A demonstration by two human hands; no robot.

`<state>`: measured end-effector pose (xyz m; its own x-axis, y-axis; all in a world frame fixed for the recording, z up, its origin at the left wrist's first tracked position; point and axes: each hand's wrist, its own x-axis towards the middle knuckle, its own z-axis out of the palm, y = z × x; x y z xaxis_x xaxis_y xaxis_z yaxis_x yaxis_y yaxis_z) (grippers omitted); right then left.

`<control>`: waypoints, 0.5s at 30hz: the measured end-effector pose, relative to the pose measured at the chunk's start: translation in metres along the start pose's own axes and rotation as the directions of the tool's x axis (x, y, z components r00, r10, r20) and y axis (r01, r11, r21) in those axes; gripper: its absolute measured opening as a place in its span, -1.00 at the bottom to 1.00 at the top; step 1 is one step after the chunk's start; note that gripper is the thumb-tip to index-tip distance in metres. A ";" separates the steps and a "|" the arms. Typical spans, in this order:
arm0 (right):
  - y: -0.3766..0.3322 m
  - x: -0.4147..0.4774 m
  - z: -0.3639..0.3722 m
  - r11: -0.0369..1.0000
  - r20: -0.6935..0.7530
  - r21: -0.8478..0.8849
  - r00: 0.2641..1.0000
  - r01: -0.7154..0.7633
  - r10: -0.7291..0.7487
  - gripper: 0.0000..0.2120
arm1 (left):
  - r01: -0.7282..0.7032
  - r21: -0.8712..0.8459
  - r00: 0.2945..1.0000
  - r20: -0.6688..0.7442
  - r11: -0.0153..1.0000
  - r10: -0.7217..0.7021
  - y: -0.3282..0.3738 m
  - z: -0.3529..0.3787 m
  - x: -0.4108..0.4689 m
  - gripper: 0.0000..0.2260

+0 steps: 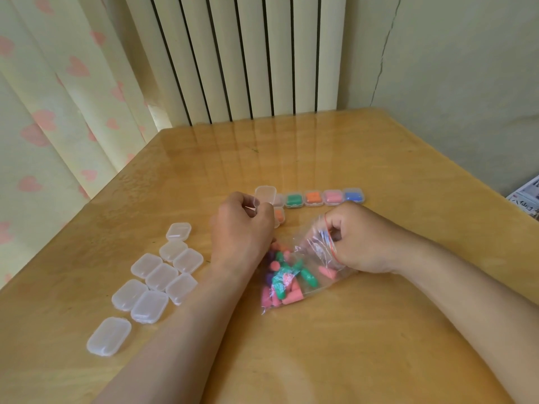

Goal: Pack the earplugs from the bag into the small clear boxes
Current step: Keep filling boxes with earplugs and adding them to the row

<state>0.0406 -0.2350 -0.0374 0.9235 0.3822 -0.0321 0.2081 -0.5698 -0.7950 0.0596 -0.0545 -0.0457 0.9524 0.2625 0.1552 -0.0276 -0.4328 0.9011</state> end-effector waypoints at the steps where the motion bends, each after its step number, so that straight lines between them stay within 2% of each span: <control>1: 0.002 0.002 0.001 1.000 -0.017 -0.003 1.000 -0.003 0.003 -0.63 | -0.003 -0.002 1.000 0.003 1.000 0.003 0.001 0.000 0.000 -0.90; 4: 0.002 0.002 0.005 1.000 -0.031 -0.014 1.000 -0.006 0.006 -0.59 | -0.002 -0.021 1.000 0.018 1.000 0.002 0.002 0.000 -0.002 -0.91; 9: 0.004 0.005 0.009 0.995 -0.035 -0.097 0.999 -0.020 0.016 -0.74 | -0.004 -0.044 0.999 0.042 0.999 0.006 0.006 0.001 -0.007 -0.93; 12: 0.004 0.005 0.010 0.997 -0.040 -0.071 0.999 -0.006 0.004 -0.79 | -0.024 -0.049 0.999 0.043 0.999 0.026 0.006 0.001 -0.007 -0.92; 15: 0.001 0.003 0.009 1.000 -0.027 -0.026 0.999 0.017 -0.018 -0.71 | -0.068 -0.015 0.997 0.039 0.998 0.068 0.003 0.003 -0.006 -0.94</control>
<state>0.0413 -0.2280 -0.0436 0.9280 0.3727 -0.0016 0.2324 -0.5819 -0.7793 0.0548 -0.0596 -0.0450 0.9595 0.1982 0.2004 -0.0965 -0.4368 0.8944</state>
